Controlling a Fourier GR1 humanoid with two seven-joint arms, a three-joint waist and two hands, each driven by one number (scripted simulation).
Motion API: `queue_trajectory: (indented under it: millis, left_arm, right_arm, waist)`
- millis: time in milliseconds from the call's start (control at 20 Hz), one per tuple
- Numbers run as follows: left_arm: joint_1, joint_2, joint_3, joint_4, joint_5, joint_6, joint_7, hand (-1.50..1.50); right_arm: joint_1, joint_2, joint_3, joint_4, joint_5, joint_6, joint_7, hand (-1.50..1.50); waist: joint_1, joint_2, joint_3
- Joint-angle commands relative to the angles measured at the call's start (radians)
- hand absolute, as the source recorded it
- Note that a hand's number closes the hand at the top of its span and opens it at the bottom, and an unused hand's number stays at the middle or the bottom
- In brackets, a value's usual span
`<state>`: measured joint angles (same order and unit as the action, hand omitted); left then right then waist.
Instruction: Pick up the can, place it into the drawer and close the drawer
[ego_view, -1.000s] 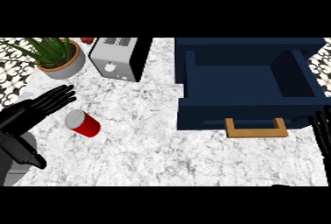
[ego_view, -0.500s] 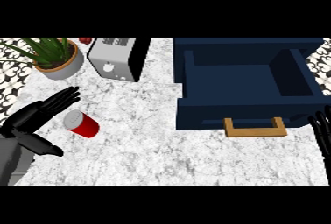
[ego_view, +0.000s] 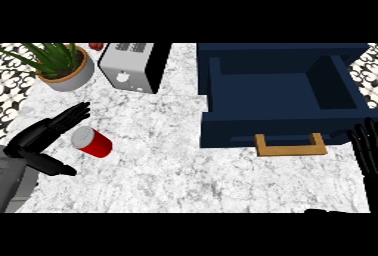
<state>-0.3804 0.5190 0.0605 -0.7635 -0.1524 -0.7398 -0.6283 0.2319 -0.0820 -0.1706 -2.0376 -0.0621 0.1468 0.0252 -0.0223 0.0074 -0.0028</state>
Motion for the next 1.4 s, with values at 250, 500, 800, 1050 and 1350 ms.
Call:
queue_trajectory:
  millis: [250, 500, 800, 1050, 1350]
  left_arm:
    - [-0.057, 0.068, -0.062, 0.172, -0.028, -0.138, -0.237, -1.50]
    - [-0.081, -0.008, -0.120, 0.287, -0.077, -0.023, -0.286, -1.50]
    - [-0.109, -0.012, -0.140, 0.333, -0.067, -0.030, -0.322, -1.50]
    - [-0.137, -0.005, -0.152, 0.394, -0.065, -0.025, -0.345, -1.50]
    - [-0.170, -0.057, -0.183, 0.452, -0.090, 0.043, -0.356, -1.50]
  right_arm:
    - [0.051, 0.018, 0.013, -0.015, 0.013, 0.012, -0.030, -1.50]
    - [-0.035, 0.014, 0.020, -0.006, 0.018, -0.011, 0.012, -1.50]
    - [0.038, 0.028, 0.010, -0.025, 0.011, 0.003, -0.025, -1.50]
    - [0.067, 0.040, 0.048, -0.096, 0.019, 0.009, 0.007, -1.50]
    - [0.045, 0.018, 0.009, -0.084, -0.008, 0.016, 0.020, -1.50]
  waist:
    - [-0.008, 0.000, 0.000]
    - [-0.010, 0.006, -0.002]
    - [-0.015, 0.002, -0.001]
    - [-0.023, 0.003, -0.002]
    - [-0.024, 0.006, -0.002]
